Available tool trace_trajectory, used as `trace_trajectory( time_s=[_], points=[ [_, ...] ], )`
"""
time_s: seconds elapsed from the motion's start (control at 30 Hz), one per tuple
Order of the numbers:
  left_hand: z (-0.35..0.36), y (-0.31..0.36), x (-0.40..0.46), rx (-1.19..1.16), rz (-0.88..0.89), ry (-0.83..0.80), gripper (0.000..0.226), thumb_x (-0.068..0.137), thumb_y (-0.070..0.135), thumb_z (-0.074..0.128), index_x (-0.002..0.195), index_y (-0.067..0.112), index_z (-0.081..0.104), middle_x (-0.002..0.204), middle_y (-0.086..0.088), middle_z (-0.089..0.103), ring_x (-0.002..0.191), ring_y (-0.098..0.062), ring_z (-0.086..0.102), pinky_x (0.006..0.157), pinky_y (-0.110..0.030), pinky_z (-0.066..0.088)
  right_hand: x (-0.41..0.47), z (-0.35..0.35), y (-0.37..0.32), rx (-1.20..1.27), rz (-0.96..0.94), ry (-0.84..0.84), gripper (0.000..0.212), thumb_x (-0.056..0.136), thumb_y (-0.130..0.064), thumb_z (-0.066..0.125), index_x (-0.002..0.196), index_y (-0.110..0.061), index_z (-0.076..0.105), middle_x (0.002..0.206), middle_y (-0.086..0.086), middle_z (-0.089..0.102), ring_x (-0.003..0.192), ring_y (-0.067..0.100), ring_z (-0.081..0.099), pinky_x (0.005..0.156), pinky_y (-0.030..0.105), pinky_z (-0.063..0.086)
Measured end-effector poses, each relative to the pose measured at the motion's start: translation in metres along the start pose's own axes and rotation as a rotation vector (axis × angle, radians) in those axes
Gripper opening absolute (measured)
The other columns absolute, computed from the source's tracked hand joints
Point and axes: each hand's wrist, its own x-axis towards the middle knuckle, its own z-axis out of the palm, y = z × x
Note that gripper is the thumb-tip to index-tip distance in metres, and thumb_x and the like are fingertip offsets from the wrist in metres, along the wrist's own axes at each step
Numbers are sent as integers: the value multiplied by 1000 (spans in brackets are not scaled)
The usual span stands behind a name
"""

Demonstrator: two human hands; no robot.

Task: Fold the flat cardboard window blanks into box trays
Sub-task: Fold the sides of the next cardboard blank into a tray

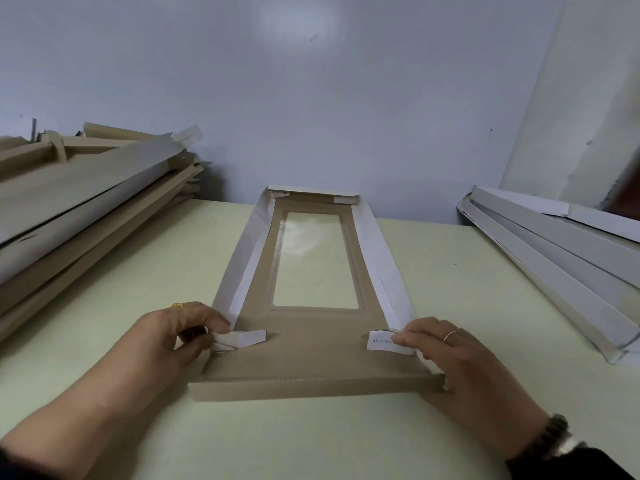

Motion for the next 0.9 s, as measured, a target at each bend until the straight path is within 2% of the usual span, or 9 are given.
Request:
trace_trajectory(
  time_s=[0.13,0.2,0.3,0.37,0.43,0.53,0.6,0.8,0.9],
  points=[
    [-9,-5,-1,-31,18,-131,79,70,-25,58,90,52,62,96,31,64,77,-5,61,65,-14,46,6,5,-1,347,189,138,16,72,-4,68,73,-20,68,76,-14,62,69,7,60,60,21,45],
    [-9,-5,-3,-35,5,-156,68,71,-12,70,95,50,63,96,23,66,73,-5,61,64,-13,47,10,10,1,417,289,173,29,73,0,72,63,-23,58,61,-15,55,58,0,50,53,11,37],
    [0,-2,-2,-96,-24,-53,10,75,20,71,80,28,70,80,1,64,67,-13,59,63,-18,45,13,16,6,567,442,197,31,71,-3,74,65,-22,49,53,-9,42,48,4,35,46,11,29],
    [8,-5,0,-109,-63,16,19,81,17,66,65,9,59,65,-6,53,62,-23,48,59,-25,36,14,19,8,652,508,215,36,69,-5,75,72,-24,45,51,-5,41,46,5,33,45,12,30],
    [12,-5,2,-148,-113,69,27,84,14,65,61,7,52,58,-4,48,56,-16,41,55,-23,32,15,21,8,691,527,239,44,69,-4,77,78,-27,40,53,6,46,46,6,34,46,14,33],
    [15,2,4,-216,-137,121,13,84,7,64,80,15,55,71,-15,59,61,-29,49,58,-27,39,16,22,6,672,552,269,50,70,-5,76,81,-32,34,62,21,52,47,7,34,47,15,34],
    [18,3,5,-248,-140,168,26,84,3,63,89,21,46,73,-17,57,60,-30,47,54,-25,38,16,23,6,623,540,274,51,72,-5,75,81,-33,33,61,21,49,47,8,34,46,14,33],
    [23,2,2,-114,-92,221,39,83,4,63,78,33,37,64,-5,51,58,-23,42,56,-33,39,14,19,0,359,405,236,41,76,-11,71,81,-36,39,50,-6,30,52,10,39,50,17,32],
    [19,1,1,-102,-70,162,36,83,2,62,73,31,43,72,-7,50,56,-18,40,56,-24,38,15,17,-3,363,353,203,31,79,-10,69,90,-34,52,53,-15,49,57,3,47,58,12,37]
  ],
)
